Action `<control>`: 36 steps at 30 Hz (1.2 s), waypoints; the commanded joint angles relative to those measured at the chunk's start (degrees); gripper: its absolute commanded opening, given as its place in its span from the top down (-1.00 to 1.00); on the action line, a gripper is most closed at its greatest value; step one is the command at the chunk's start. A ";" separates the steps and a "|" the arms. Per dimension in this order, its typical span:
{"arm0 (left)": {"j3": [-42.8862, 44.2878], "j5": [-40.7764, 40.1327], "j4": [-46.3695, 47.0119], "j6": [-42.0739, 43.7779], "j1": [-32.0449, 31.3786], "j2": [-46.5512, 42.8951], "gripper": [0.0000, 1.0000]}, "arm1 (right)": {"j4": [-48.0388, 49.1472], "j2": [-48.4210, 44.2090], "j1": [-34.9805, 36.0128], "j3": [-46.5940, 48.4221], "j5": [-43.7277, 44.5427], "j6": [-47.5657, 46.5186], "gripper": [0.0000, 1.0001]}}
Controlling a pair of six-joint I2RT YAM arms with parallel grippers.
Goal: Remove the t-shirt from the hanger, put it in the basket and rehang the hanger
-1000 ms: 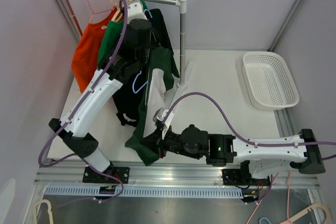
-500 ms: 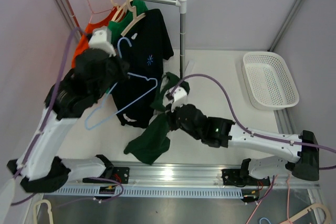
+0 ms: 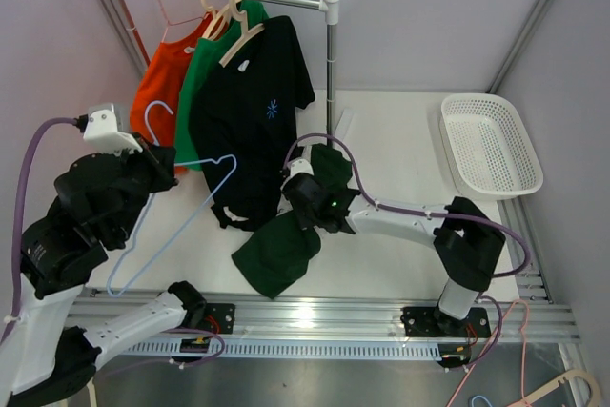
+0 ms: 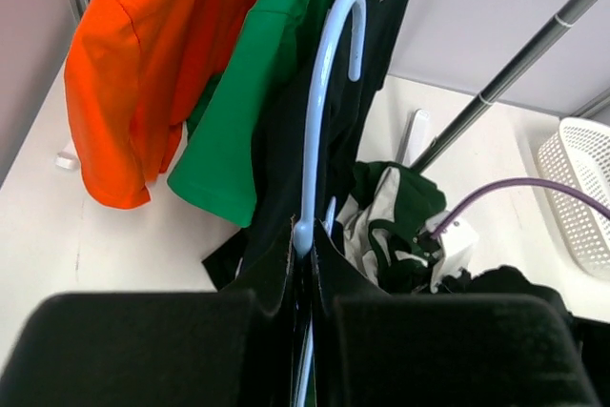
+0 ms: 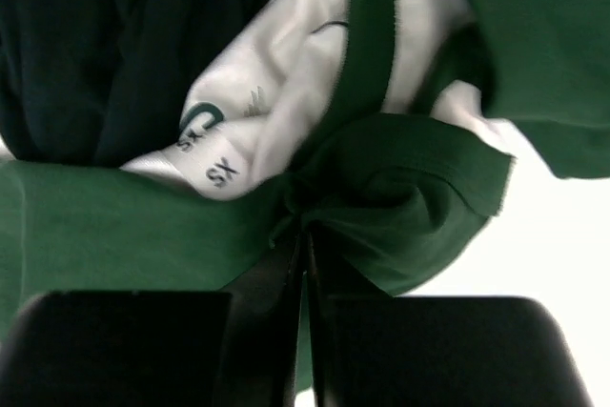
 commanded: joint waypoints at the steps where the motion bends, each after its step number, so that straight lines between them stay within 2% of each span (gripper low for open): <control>1: 1.13 0.74 3.84 3.13 0.40 1.52 0.99 | -0.38 2.19 0.15 5.07 -2.48 1.11 0.87; 3: 2.63 1.61 3.31 3.22 0.40 2.49 0.99 | -1.69 4.21 0.24 6.74 -3.10 2.33 -0.06; 4: 2.99 1.88 3.13 3.31 0.48 2.93 0.99 | -1.87 4.57 0.50 7.09 -3.45 2.77 -0.46; 6: 4.22 2.23 3.13 3.31 0.48 3.38 0.99 | -1.44 4.93 1.20 6.92 -4.42 3.83 -0.71; 7: 4.31 2.50 3.22 3.66 0.48 3.29 0.99 | -1.35 5.19 1.73 6.83 -4.77 4.18 -0.92; 11: 4.49 2.76 3.75 4.01 0.48 3.46 0.99 | -1.00 6.16 4.54 6.48 -8.19 6.37 -0.95; 15: 4.40 3.55 4.01 4.10 0.48 3.99 0.99 | -3.79 8.87 6.91 7.18 -7.15 7.78 -0.96; 16: 4.40 3.81 4.10 4.27 0.48 4.25 0.98 | -5.55 10.36 7.70 8.14 -5.84 7.79 -0.94; 18: 4.75 3.99 4.19 4.36 0.48 4.61 0.99 | -7.05 11.60 8.24 9.03 -4.86 8.22 -0.62; 19: 5.10 4.17 4.19 4.54 0.48 5.13 0.99 | -7.93 11.52 8.41 9.03 -4.42 8.57 -0.25; 21: 5.63 4.26 4.01 4.71 0.48 5.75 0.99 | -8.11 9.43 8.41 8.07 -4.42 9.10 0.30; 22: 5.80 4.34 4.01 4.80 0.48 6.01 0.99 | -8.29 8.45 8.33 7.80 -4.07 9.28 0.81; 23: 6.07 4.34 3.92 4.89 0.48 6.45 0.99 | -8.64 7.31 8.24 7.63 -4.07 9.37 0.96; 27: 6.33 4.78 4.27 5.07 0.48 7.33 0.99 | -12.41 0.02 8.24 8.93 -2.58 9.19 1.00; 31: 8.26 6.71 5.06 5.16 0.48 9.53 0.99 | -19.97 -11.75 5.96 12.10 0.76 8.49 1.00; 34: 9.93 10.40 7.34 4.11 0.57 11.90 0.99 | -25.32 -16.77 -0.18 15.87 4.71 7.27 1.00; 36: 12.12 12.86 8.32 3.23 0.66 14.35 0.99 | -25.44 -21.07 -7.29 16.85 5.34 6.04 1.00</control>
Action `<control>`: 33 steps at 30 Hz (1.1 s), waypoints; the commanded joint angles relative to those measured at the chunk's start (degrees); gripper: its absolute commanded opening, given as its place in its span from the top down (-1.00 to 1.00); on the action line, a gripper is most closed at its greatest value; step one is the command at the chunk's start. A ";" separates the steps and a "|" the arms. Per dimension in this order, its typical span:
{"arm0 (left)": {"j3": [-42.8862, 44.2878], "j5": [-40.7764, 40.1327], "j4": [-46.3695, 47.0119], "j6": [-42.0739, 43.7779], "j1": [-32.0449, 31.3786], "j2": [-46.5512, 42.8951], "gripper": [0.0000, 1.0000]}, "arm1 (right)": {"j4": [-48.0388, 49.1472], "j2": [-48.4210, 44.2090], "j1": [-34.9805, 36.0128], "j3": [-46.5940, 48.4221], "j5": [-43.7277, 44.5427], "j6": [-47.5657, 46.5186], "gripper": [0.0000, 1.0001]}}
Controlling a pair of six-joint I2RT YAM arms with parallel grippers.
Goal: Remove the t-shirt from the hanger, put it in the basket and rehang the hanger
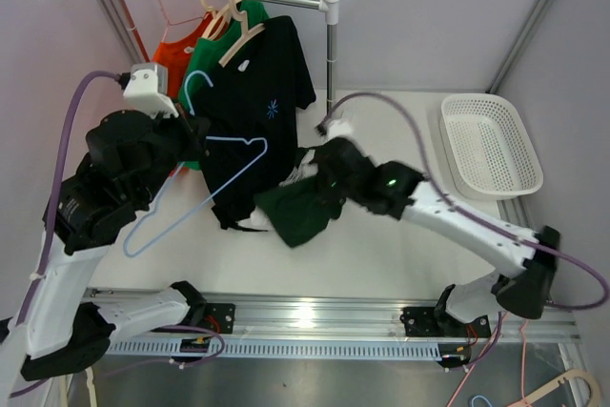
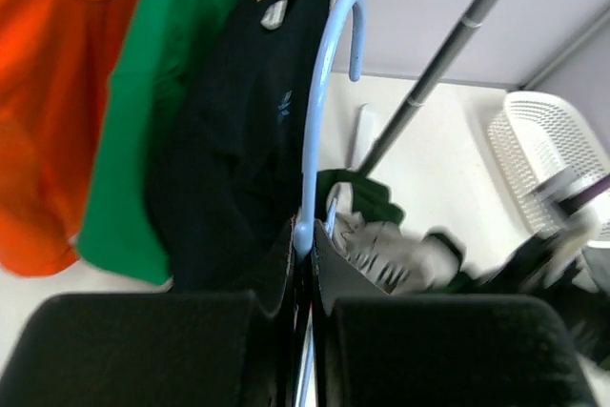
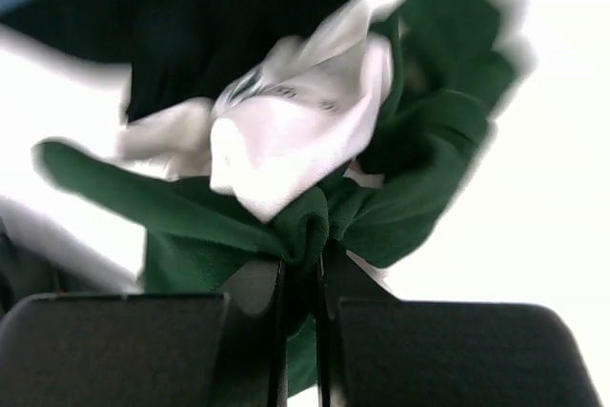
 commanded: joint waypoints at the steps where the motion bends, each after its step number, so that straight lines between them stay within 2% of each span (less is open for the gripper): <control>1: 4.42 5.15 4.88 -0.97 0.59 3.43 0.99 | -3.73 -7.62 -9.64 5.00 4.62 -3.34 1.00; 3: 5.73 4.72 6.73 -1.06 0.59 4.75 0.99 | -2.06 -11.05 -17.88 6.67 3.04 -4.58 1.00; 7: 9.94 4.98 6.83 -1.15 0.59 10.19 0.99 | -0.82 -12.03 -28.90 14.75 -2.57 -6.96 1.00; 9: 11.89 4.63 6.74 -1.07 0.59 12.22 0.99 | -2.57 -9.58 -30.93 21.34 -3.56 -8.54 1.00; 12: 14.00 2.09 8.05 -0.54 0.59 15.39 0.99 | -4.33 -5.98 -34.01 29.76 -0.41 -10.82 1.00; 16: 16.19 0.06 9.37 -0.88 1.29 19.52 0.99 | -4.86 -1.76 -42.87 38.74 -3.11 -10.65 1.00; 22: 16.29 -2.75 9.81 -1.15 2.79 24.00 0.99 | -4.17 4.84 -62.11 52.10 -13.56 -6.18 1.00; 23: 16.29 -3.19 10.59 -1.07 3.14 24.27 0.99 | -1.99 5.98 -66.49 52.64 -14.88 -5.21 1.00; 27: 17.69 -4.16 11.22 -0.45 4.02 26.29 0.99 | 5.65 7.66 -74.07 52.74 -22.00 -0.90 1.00; 33: 17.52 -2.32 14.29 -0.28 7.09 27.43 0.99 | 20.26 11.16 -81.73 51.15 -29.82 7.53 1.00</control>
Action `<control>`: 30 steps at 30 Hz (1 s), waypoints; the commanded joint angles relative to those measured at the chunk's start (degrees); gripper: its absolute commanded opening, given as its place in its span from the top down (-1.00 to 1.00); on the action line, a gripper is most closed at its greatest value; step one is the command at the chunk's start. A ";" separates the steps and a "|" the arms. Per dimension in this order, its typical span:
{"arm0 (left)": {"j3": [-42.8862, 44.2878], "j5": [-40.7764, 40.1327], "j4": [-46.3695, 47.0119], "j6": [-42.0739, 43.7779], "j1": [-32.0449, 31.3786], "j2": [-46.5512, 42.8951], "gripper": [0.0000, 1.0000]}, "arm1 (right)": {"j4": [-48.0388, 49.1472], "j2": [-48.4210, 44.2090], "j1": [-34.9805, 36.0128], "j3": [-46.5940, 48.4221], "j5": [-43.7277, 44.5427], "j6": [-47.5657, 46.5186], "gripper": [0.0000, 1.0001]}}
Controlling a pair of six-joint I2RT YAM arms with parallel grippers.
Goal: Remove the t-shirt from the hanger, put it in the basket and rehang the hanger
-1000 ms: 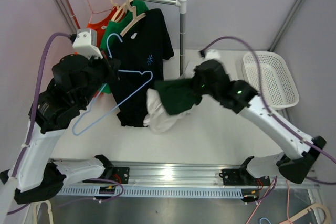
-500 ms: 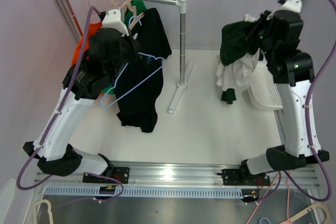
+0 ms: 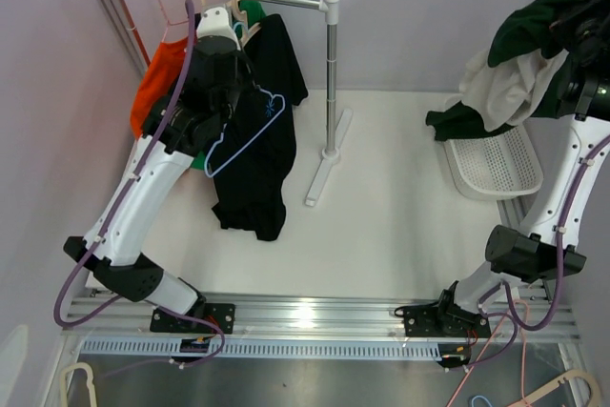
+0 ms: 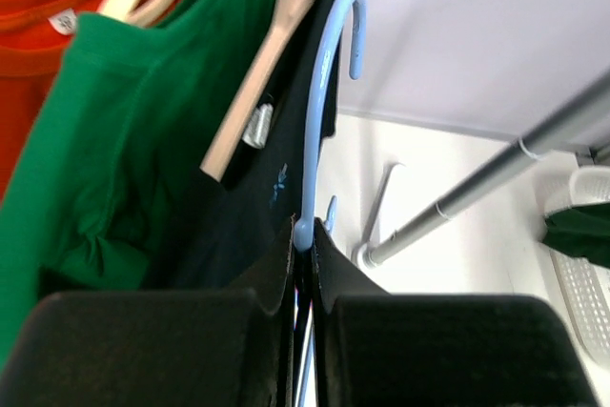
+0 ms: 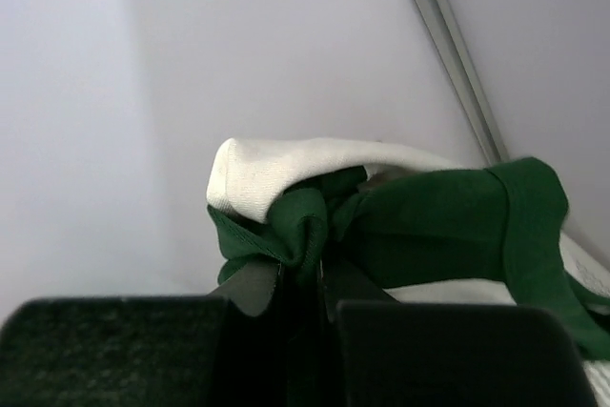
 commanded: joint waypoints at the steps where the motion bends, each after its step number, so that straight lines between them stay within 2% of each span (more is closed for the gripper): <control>1: 2.57 0.29 5.57 0.47 1.98 0.11 0.99 | 16.74 1.82 -4.67 2.06 -9.31 7.43 1.00; 3: 2.30 0.46 7.24 1.95 2.34 0.73 0.99 | 18.70 4.27 -6.00 2.76 -13.18 8.93 1.00; 6: 0.38 0.38 11.55 3.89 2.60 1.08 0.99 | 13.69 5.52 -6.18 0.77 -14.86 6.83 1.00; 8: -0.15 1.69 14.27 4.07 3.13 1.34 0.99 | 12.98 3.42 -5.39 -5.72 -13.47 5.33 1.00; 9: -1.03 2.22 15.24 4.51 3.22 1.52 0.99 | 14.37 2.02 -5.13 -15.33 -12.67 4.02 1.00; 10: -1.21 2.74 16.55 4.69 3.30 1.87 0.99 | 16.30 -1.48 -4.86 -20.82 -11.27 3.49 1.00; 13: -1.30 3.62 18.40 5.65 3.30 2.92 0.99 | 18.53 -5.37 -3.02 -35.15 -0.92 -0.11 1.00; 16: -2.44 4.50 21.38 7.23 3.22 3.28 0.99 | 13.53 -4.25 -1.35 -36.44 3.33 -3.89 0.96; 17: -3.31 5.03 23.58 8.54 3.30 3.10 0.99 | 9.07 -1.89 -1.26 -35.04 3.33 -4.68 0.47; 20: -4.38 6.00 26.66 10.57 3.30 3.01 0.99 | 3.07 1.29 -1.08 -27.76 4.12 -5.30 -0.27; 22: -4.82 6.70 28.52 12.24 3.39 3.19 0.99 | 3.14 0.34 -0.12 -26.33 8.06 -5.57 -0.98; 27: -4.20 8.89 30.27 12.95 3.31 3.98 0.99 | 1.47 -3.43 3.92 -21.23 13.00 -10.31 -0.99; 30: -3.06 9.86 30.98 12.78 3.31 5.47 0.99 | 3.13 -6.68 4.98 -23.23 11.77 -11.02 -0.99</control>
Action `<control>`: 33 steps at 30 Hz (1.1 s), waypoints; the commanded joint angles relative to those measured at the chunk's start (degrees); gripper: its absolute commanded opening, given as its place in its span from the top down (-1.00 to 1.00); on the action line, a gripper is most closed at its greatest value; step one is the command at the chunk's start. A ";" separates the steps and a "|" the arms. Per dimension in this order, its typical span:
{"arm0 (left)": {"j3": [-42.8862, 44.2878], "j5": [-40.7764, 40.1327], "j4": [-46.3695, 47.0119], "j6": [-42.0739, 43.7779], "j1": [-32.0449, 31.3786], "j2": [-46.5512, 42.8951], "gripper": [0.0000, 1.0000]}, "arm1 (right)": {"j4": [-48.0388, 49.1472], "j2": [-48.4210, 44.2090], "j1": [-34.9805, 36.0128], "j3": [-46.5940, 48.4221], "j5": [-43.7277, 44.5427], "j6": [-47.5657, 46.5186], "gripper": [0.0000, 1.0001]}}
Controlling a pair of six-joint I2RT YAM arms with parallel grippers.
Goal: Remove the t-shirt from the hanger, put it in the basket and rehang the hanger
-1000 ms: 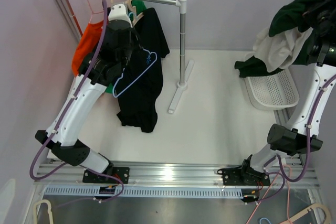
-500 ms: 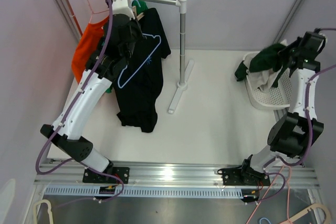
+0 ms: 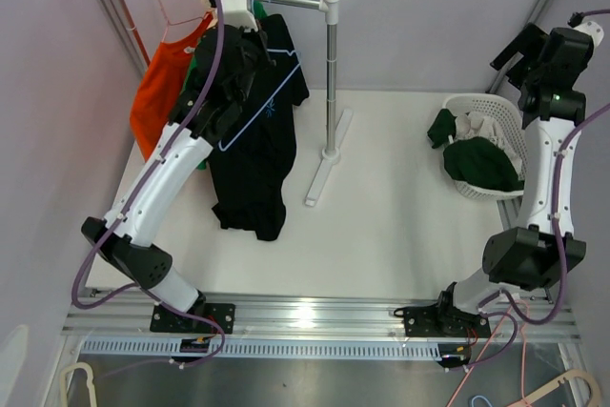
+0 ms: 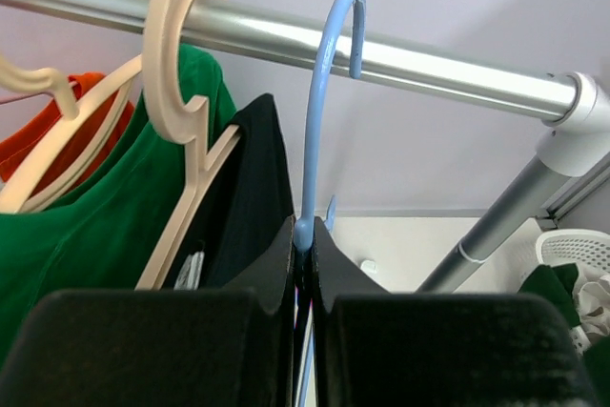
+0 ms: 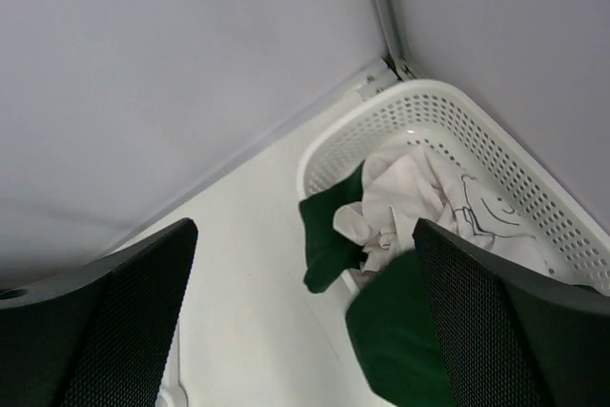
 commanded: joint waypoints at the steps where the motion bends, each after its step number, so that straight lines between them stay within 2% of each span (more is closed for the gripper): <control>1: 1.86 2.72 4.82 1.61 0.62 1.32 0.99 | 1.80 -5.84 1.46 0.21 1.78 -2.97 -0.99; 5: 1.95 3.86 7.19 1.43 0.62 2.02 0.99 | 2.60 -7.87 1.90 -1.91 0.29 -3.24 -0.99; 9: 6.85 5.27 7.11 1.70 0.62 5.70 0.99 | 2.25 -8.84 2.26 -2.35 -0.86 -3.50 -0.99; 14: 8.71 8.86 8.60 2.04 0.26 7.91 0.99 | 2.07 -10.24 2.34 -3.31 -1.56 -3.94 -0.99; 19: 11.61 8.52 8.07 2.57 -0.61 10.20 0.99 | 2.59 -10.86 2.43 -4.63 -2.70 -2.89 -0.99; 33: 8.82 10.80 8.51 3.28 -4.04 11.70 0.99 | 2.60 -11.65 3.23 -5.60 -3.67 -2.89 -0.99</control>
